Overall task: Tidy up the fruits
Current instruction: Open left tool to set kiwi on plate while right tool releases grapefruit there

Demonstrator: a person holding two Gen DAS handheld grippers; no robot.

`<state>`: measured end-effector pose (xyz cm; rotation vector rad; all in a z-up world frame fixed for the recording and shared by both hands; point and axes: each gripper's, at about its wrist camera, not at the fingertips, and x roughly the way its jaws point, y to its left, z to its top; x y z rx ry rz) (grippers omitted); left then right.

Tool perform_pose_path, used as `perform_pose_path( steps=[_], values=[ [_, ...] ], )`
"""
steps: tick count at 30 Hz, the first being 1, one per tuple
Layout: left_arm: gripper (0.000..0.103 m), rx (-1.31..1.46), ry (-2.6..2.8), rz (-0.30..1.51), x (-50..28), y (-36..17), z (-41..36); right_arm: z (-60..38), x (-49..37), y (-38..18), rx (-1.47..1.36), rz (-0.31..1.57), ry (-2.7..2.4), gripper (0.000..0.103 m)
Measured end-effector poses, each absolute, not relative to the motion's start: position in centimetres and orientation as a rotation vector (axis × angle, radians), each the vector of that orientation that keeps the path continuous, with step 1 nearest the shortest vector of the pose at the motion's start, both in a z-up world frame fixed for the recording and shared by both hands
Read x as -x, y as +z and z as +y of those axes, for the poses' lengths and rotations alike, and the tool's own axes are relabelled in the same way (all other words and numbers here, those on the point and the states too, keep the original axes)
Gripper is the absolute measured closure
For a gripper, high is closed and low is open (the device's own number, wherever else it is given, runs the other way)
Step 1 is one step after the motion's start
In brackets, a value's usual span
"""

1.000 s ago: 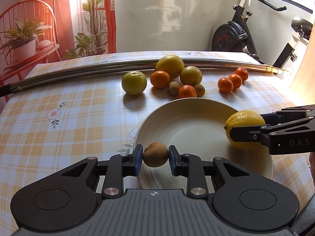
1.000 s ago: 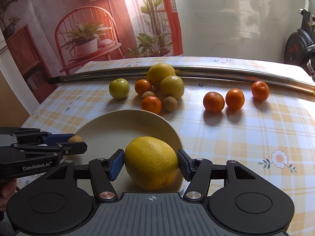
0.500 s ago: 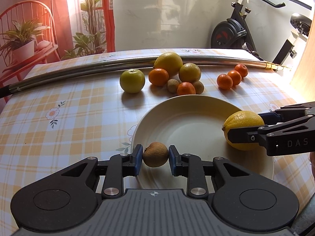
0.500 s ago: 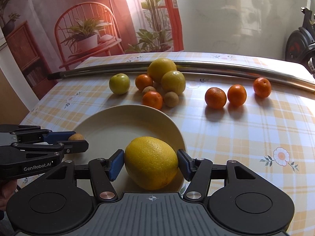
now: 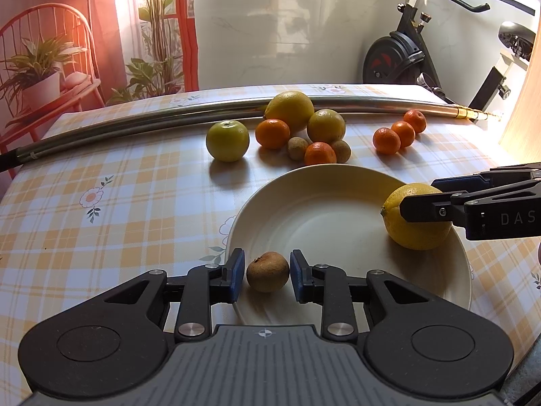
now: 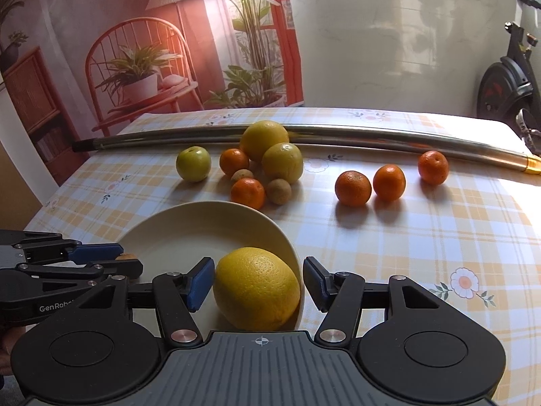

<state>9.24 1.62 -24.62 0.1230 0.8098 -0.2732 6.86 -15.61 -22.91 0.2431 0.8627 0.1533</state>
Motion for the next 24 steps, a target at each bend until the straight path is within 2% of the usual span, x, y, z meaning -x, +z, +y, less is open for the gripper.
perform_pose_path(
  steps=[7,15,24],
  values=[
    [0.065,-0.119,-0.277,0.798,-8.99,-24.4,1.67,-15.77,-6.83,-22.81,-0.24,0.851,0.131,0.046],
    [0.062,-0.119,-0.279,0.791,-8.78,-24.34,1.77,-15.94,-6.78,-22.81,-0.238,0.845,0.112,0.042],
    [0.061,-0.118,-0.278,0.79,-8.74,-24.31,1.82,-15.98,-6.78,-22.83,-0.242,0.845,0.11,0.041]
  ],
)
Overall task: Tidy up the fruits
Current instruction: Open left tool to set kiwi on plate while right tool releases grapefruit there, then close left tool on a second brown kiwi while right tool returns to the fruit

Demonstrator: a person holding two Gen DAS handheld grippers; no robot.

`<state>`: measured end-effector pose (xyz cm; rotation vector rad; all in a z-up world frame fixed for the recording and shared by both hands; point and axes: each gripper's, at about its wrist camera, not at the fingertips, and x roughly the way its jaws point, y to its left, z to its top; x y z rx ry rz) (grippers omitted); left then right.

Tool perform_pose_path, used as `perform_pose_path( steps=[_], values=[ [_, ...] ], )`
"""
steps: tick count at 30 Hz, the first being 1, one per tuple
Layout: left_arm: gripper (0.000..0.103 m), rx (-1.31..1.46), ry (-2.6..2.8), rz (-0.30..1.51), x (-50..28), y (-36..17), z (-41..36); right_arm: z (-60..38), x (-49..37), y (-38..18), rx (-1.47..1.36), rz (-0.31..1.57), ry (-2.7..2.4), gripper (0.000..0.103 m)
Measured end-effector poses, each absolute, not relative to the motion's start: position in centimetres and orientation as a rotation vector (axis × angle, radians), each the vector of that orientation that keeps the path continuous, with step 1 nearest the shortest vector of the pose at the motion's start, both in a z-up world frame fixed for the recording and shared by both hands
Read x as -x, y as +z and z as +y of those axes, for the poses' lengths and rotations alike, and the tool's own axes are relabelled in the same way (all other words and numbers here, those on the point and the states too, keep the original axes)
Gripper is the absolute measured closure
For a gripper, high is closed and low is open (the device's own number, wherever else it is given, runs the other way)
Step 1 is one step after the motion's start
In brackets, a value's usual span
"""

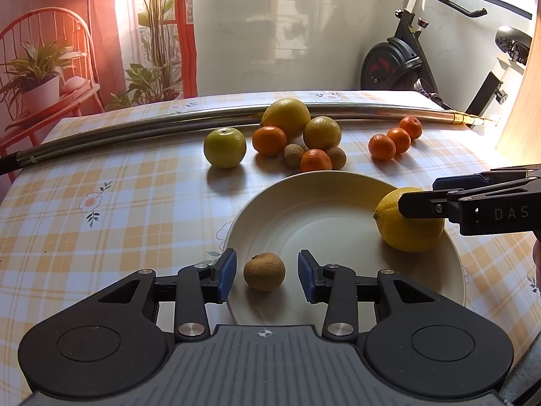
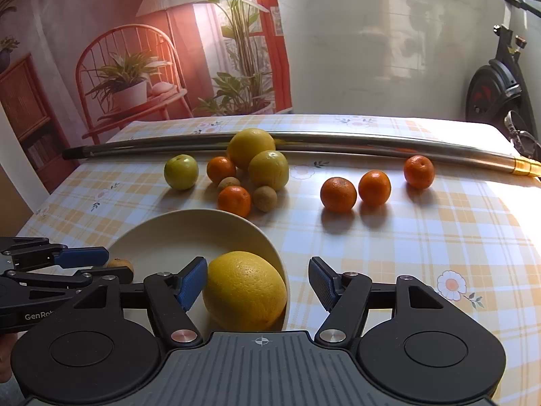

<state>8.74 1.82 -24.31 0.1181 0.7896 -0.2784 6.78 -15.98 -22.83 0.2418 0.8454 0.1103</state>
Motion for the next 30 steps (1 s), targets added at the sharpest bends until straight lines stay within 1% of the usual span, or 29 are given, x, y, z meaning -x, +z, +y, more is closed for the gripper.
perform_pose_path(
  steps=[13,15,16,17,25,30],
  values=[
    [0.06,-0.102,-0.281,0.78,-8.9,-23.8,2.0,-16.2,-6.7,-22.3,-0.266,0.825,0.121,0.041],
    [0.055,-0.103,-0.268,0.772,-8.9,-23.5,2.1,-16.3,-6.5,-21.9,-0.269,0.807,0.128,0.041],
    [0.05,-0.107,-0.257,0.766,-9.0,-23.4,2.2,-16.4,-6.5,-21.7,-0.266,0.798,0.129,0.042],
    [0.049,-0.107,-0.249,0.758,-9.1,-23.2,2.3,-16.5,-6.5,-21.4,-0.266,0.79,0.131,0.042],
    [0.049,-0.038,-0.241,0.723,-11.0,-20.9,3.8,-18.6,-7.5,-19.0,-0.246,0.73,0.09,0.042],
    [0.049,-0.033,-0.221,0.669,-12.4,-18.5,4.5,-20.1,-8.6,-17.6,-0.214,0.687,0.05,0.045]
  ],
)
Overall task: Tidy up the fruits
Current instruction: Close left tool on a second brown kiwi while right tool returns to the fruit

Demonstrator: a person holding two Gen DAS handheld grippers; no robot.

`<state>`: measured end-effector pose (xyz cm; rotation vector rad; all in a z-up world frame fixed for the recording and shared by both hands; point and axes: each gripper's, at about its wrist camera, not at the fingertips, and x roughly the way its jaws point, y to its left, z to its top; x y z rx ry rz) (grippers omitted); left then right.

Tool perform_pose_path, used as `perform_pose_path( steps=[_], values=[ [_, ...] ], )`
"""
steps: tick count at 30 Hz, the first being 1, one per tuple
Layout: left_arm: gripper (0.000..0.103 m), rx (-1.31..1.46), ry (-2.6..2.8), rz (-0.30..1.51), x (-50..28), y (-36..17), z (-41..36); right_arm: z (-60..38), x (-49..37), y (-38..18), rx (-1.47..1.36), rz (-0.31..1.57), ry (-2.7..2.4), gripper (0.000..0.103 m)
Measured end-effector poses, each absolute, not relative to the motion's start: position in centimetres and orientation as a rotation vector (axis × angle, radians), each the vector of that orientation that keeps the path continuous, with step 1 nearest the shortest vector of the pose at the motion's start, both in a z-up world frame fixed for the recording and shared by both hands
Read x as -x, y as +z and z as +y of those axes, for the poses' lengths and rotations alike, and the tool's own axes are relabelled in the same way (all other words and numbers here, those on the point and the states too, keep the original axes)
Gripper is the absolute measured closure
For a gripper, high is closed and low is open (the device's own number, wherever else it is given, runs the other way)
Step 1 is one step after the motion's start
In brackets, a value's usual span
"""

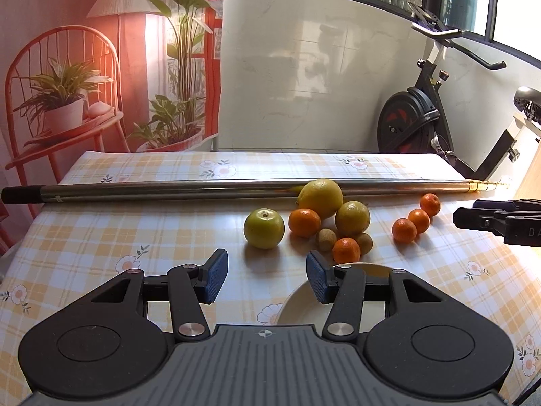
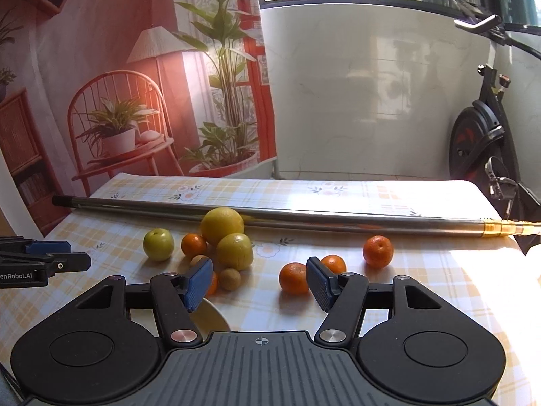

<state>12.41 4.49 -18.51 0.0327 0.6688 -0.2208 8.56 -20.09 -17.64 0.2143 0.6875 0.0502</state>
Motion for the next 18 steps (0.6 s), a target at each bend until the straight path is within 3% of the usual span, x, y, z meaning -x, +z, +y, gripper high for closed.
perform_pose_path(
  steps=[12,18],
  values=[
    [0.051,0.013,-0.229,0.672,-16.2,-17.4,3.8,-23.1,-10.3,-17.7,-0.21,0.648,-0.016,0.046],
    [0.067,0.021,-0.297,0.763,-18.5,-19.8,2.0,-23.7,-10.6,-19.1,-0.218,0.67,-0.029,0.05]
  ],
)
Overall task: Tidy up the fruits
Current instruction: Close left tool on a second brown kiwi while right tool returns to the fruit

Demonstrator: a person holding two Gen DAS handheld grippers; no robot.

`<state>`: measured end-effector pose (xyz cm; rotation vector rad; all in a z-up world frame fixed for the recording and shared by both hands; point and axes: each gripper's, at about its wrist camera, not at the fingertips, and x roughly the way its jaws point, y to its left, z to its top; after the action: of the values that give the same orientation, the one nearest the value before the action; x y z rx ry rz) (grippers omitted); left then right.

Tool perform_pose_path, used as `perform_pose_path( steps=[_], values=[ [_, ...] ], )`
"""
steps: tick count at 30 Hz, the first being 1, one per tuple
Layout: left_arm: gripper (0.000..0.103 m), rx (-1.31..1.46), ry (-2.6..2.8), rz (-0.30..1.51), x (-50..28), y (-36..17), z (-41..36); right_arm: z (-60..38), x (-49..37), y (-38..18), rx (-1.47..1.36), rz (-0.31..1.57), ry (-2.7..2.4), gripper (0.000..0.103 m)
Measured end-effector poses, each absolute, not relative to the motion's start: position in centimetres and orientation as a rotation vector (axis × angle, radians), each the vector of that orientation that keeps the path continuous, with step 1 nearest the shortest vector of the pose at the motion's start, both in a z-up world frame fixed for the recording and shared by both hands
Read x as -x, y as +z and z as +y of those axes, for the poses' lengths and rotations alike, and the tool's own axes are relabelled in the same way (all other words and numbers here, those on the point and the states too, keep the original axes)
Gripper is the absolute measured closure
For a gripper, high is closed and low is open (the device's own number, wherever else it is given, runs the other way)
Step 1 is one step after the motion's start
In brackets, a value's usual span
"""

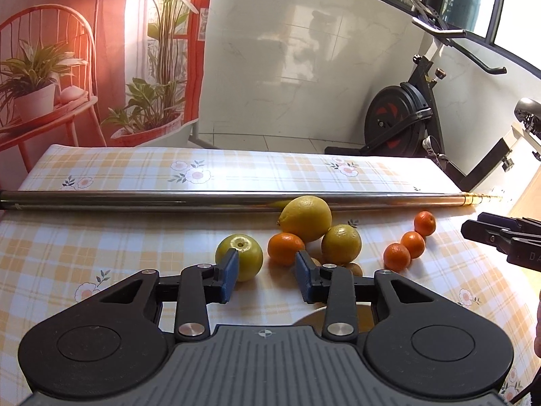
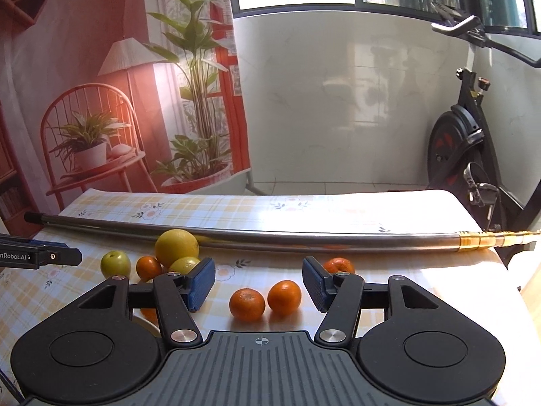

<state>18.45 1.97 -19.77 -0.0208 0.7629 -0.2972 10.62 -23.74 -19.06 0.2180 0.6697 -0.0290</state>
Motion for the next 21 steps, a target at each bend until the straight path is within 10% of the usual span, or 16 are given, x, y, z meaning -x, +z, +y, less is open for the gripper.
perform_pose_path(
  steps=[21],
  values=[
    [0.069,0.156,-0.286,1.031,-25.6,-25.5,-2.0,-26.2,-11.4,-22.0,-0.331,0.707,-0.057,0.056]
  ],
)
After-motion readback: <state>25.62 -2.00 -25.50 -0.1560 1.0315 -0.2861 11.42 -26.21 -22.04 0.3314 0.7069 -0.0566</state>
